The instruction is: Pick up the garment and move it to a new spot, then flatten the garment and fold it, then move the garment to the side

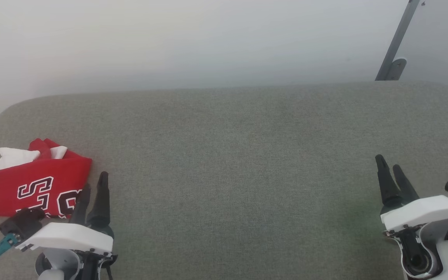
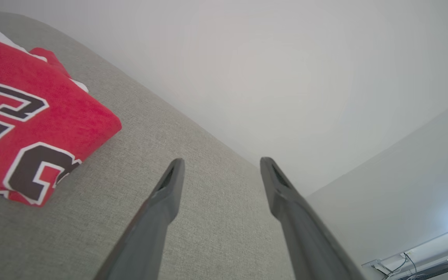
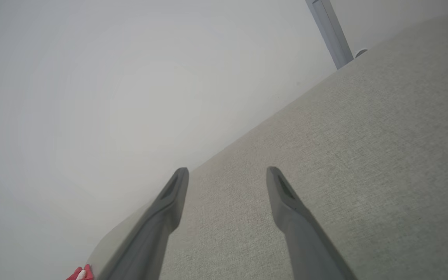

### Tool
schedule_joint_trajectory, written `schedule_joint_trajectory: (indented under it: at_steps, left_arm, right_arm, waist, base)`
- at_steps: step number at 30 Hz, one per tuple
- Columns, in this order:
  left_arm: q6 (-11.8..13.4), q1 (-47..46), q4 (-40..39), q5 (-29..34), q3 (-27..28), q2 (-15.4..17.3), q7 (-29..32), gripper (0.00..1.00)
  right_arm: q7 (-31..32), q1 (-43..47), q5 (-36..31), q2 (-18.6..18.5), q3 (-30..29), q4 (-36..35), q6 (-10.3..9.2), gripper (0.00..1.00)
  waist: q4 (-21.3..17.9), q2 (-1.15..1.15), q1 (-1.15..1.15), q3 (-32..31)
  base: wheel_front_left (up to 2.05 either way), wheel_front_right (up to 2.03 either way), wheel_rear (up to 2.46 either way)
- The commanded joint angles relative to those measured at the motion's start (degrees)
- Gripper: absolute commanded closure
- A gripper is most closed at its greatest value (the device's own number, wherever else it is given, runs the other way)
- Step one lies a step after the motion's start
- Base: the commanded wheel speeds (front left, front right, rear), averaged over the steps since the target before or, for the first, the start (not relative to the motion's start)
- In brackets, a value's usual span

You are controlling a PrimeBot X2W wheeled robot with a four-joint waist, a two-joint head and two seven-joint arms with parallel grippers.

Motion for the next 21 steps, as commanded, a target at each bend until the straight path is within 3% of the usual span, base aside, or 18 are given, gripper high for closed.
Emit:
schedule_joint_trajectory:
  at_steps: [1, 9, 21]
  left_arm:
    - [0.5, -1.4, -1.0, 3.1, -0.4, 0.7, -0.8, 0.0]
    - [2.0, -1.1, -1.3, 10.8, -2.1, 1.8, -2.3, 0.0]
    - [3.4, -0.8, -1.1, 18.5, -3.8, 3.2, -4.2, 0.0]
  right_arm:
    - [-0.9, -2.0, -3.8, -0.6, -0.1, -0.5, 0.01, 0.0]
    - [-2.4, -2.6, -14.1, -0.8, -0.3, 0.6, 0.02, 0.0]
    - [-4.3, -2.9, -23.5, -1.1, -1.6, 1.2, 0.02, 0.0]
  waist:
    - [0.0, 0.0, 0.0, 0.0]
    - [0.1, 0.0, 0.0, -0.1]
    - [0.1, 0.0, 0.0, -0.2]
  base:
    - [0.0, 0.0, 0.0]
    - [0.0, 0.0, 0.0]
    - [0.0, 0.0, 0.0]
